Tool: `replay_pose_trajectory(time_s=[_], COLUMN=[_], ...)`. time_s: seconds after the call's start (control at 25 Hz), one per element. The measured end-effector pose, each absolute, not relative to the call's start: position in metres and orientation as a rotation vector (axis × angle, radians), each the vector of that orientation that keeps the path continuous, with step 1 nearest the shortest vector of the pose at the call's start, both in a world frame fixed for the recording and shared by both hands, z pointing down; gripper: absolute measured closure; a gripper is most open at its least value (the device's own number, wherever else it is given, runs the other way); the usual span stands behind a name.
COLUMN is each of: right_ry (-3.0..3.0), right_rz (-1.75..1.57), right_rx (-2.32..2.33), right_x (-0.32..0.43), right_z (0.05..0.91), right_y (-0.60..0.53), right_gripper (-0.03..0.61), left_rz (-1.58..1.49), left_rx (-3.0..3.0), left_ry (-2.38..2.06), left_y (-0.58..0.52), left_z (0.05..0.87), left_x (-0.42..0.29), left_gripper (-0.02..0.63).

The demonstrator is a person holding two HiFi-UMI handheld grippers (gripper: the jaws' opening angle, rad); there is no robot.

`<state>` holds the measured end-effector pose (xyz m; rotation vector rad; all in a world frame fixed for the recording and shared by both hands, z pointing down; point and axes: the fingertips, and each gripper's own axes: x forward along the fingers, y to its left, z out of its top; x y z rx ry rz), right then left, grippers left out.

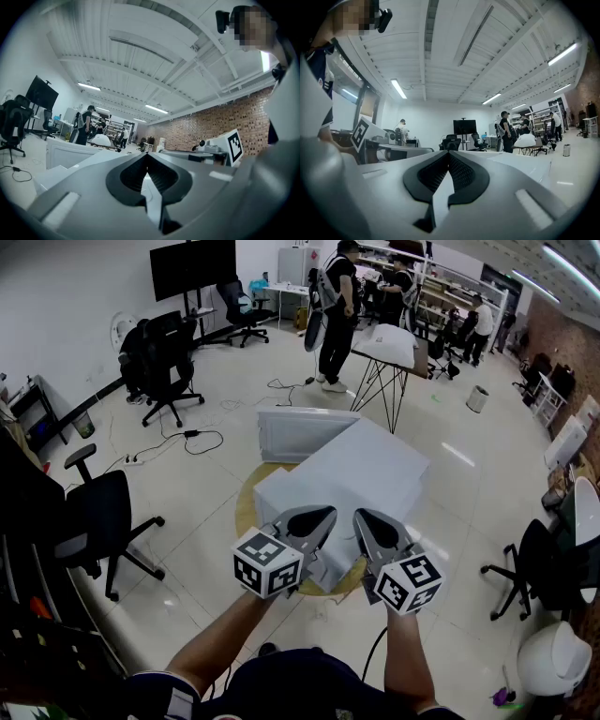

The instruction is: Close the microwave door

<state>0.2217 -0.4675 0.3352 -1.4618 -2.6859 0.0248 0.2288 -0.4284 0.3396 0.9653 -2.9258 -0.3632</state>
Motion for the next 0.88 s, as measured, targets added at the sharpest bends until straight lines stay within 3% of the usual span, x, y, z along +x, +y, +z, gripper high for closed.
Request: replay_pose_trajectory(time_s=[0.88], right_ry=[-2.663], right_rz=[-0.010], right_rx=[-1.561], right_x=[0.240], right_z=[0.322], right_y=[-0.366], right_gripper=[0.577], left_rz=[-0.302], left_rx=[0.752], left_ry=[-2.994], left_y=[-0.295], left_z=[0.344], left_x=[0.245], left_gripper=[0.603])
